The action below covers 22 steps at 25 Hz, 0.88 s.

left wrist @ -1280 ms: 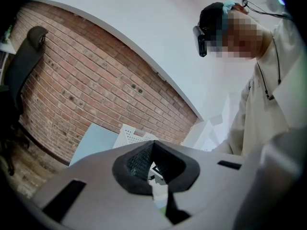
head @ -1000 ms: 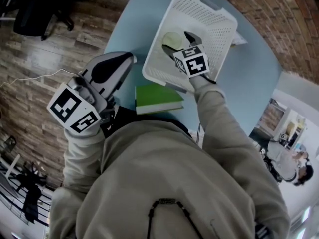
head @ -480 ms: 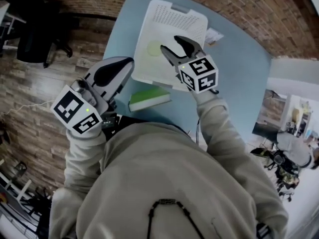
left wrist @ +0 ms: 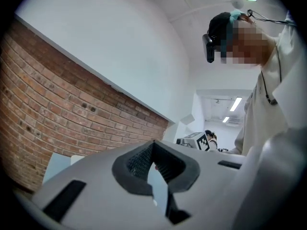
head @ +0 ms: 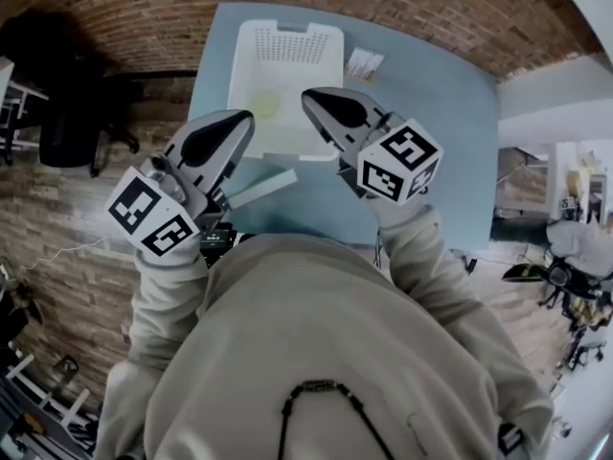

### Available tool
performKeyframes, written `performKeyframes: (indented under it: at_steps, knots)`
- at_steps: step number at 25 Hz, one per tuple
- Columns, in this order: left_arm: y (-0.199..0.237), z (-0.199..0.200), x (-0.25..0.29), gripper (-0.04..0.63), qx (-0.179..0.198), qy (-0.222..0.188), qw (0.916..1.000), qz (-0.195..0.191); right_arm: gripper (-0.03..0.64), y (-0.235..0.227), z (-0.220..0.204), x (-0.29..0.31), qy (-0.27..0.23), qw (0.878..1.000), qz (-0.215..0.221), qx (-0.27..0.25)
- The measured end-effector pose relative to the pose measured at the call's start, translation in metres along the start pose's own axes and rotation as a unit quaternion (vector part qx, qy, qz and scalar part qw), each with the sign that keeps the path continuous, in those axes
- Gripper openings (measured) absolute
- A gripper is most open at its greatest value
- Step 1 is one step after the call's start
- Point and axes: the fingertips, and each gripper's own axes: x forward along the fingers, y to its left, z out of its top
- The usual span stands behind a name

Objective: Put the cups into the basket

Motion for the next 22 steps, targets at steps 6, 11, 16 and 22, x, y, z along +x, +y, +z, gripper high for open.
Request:
performKeyframes:
  at_steps: [6, 11, 16, 22]
  knots:
    - [-0.038, 0.005, 0.019, -0.004, 0.019, 0.002, 0.9994, -0.028, 0.012, 0.011, 0.022, -0.059, -0.051, 0.999, 0.001, -0.010]
    - [-0.058, 0.006, 0.030, -0.003, 0.028, 0.004, 0.9987, -0.044, 0.011, 0.014, 0.039, -0.108, -0.103, 0.994, -0.018, 0.020]
    - [-0.066, 0.008, 0.035, -0.003, 0.030, 0.009, 0.9982, -0.050, 0.011, 0.024, 0.043, -0.126, -0.104, 0.994, -0.028, -0.001]
    - [-0.070, 0.010, 0.038, -0.005, 0.029, 0.012, 0.9976, -0.061, 0.011, 0.030, 0.044, -0.130, -0.102, 0.994, -0.035, -0.004]
